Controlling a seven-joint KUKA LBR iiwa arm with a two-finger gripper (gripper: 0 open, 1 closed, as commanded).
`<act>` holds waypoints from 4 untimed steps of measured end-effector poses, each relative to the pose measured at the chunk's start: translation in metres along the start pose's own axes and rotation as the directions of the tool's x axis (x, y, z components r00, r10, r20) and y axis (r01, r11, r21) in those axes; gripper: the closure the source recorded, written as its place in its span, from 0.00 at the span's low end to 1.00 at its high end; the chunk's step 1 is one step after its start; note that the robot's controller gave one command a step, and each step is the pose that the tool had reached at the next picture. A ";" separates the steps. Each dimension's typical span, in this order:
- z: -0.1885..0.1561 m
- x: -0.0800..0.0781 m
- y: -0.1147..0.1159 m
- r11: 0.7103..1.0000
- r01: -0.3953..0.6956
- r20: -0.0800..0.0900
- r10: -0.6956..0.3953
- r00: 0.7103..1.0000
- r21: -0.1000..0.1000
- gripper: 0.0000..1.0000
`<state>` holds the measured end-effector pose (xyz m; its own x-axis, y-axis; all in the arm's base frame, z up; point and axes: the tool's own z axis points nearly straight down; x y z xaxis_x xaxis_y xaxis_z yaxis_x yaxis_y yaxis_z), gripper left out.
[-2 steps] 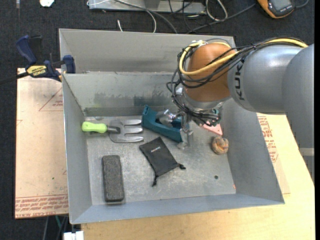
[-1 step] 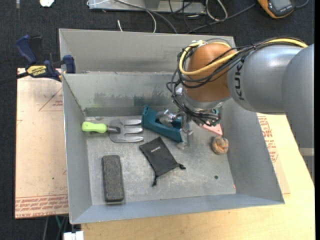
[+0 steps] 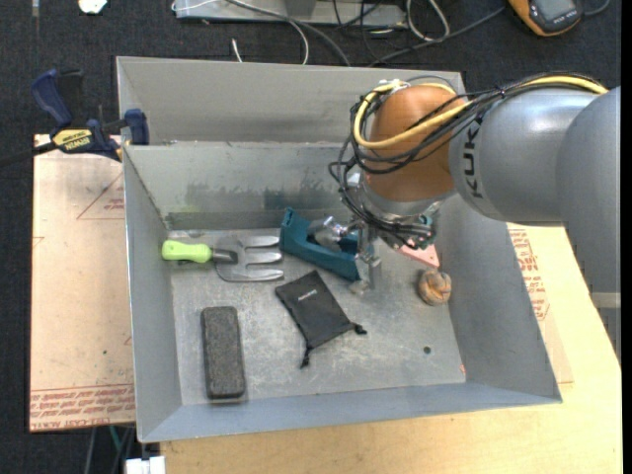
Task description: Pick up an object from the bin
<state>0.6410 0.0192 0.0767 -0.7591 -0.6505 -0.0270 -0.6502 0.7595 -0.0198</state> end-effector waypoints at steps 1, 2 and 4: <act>0.000 0.000 0.000 1.000 0.000 0.001 0.000 1.000 0.000 1.00; 0.000 -0.001 0.000 1.000 0.000 0.003 0.000 1.000 0.000 1.00; -0.001 -0.002 0.001 1.000 0.000 0.006 0.000 1.000 0.000 1.00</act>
Offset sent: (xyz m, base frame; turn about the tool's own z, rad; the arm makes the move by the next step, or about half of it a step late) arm 0.0000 0.0000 0.0000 0.0000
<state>0.6420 0.0213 0.0773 -0.7590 -0.6503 -0.0329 -0.6500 0.7597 -0.0200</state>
